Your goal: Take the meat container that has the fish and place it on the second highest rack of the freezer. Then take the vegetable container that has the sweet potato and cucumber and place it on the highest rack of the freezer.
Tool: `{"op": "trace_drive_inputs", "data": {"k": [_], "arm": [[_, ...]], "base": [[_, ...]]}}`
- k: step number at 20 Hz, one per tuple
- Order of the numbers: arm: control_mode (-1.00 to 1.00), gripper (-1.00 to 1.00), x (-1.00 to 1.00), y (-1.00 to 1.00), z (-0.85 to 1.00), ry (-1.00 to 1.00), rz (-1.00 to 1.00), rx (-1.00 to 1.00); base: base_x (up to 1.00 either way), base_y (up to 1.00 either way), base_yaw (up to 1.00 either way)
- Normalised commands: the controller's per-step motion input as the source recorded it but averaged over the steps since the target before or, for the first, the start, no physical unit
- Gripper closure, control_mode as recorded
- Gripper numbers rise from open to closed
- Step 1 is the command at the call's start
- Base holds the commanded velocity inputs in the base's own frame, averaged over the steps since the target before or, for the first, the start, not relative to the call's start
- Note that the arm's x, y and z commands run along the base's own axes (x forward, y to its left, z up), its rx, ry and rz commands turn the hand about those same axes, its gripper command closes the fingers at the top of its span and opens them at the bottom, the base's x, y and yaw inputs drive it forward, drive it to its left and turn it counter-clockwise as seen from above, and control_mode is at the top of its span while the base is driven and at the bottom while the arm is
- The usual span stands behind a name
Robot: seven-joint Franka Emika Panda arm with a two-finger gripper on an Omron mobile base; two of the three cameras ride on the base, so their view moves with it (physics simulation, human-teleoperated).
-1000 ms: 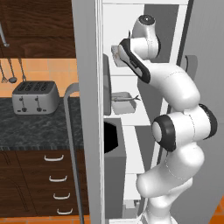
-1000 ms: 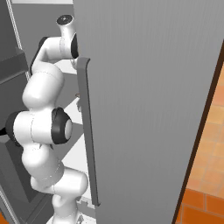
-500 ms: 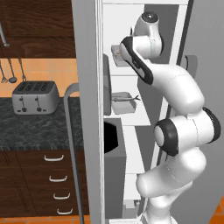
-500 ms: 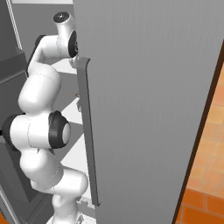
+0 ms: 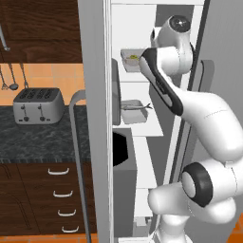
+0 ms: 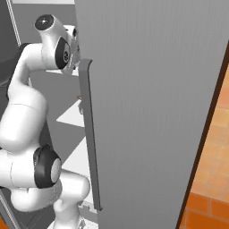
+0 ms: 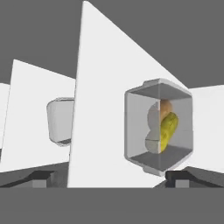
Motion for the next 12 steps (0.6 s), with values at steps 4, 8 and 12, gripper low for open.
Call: {"op": "trace_drive_inputs", "data": {"k": [4,8,12], "arm": [[-1.0,-1.0,-1.0,0.0,0.39,-0.08,0.0,0.0],[-1.0,-1.0,-1.0,0.0,0.18,0.0,0.0,0.0],[-1.0,-1.0,-1.0,0.0,0.0,0.0,0.0,0.0]], "base": [[0.0,0.0,0.0],[0.0,0.0,0.0],[0.0,0.0,0.0]]}}
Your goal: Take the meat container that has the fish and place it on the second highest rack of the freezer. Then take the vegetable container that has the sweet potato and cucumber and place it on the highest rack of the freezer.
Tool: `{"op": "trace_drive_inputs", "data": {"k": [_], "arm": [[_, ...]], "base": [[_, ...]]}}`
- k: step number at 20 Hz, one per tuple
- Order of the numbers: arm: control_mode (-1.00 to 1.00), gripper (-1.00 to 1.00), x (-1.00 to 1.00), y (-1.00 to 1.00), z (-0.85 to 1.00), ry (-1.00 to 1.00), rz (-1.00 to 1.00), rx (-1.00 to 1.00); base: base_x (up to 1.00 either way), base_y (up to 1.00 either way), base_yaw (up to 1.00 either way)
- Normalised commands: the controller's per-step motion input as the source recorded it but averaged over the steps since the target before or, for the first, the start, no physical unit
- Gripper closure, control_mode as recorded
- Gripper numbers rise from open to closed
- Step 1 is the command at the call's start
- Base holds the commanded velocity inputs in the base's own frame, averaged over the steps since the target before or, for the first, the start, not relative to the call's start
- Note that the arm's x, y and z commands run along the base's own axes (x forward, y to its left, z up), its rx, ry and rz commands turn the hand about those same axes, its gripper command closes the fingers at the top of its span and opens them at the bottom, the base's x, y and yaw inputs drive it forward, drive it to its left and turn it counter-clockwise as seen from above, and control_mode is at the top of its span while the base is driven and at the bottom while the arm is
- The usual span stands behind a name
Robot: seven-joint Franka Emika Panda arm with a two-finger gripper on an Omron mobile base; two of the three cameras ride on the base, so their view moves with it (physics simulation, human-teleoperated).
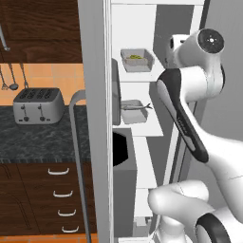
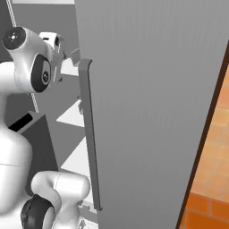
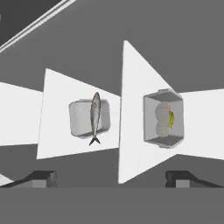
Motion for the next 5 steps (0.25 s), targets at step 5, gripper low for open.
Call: {"op": "trace_drive_inputs", "data": {"k": [5], "arm": [[-1.0,-1.0,-0.99,-0.01,-0.17,0.0,0.0,0.0]], "base": [[0.0,0.0,0.0]]}}
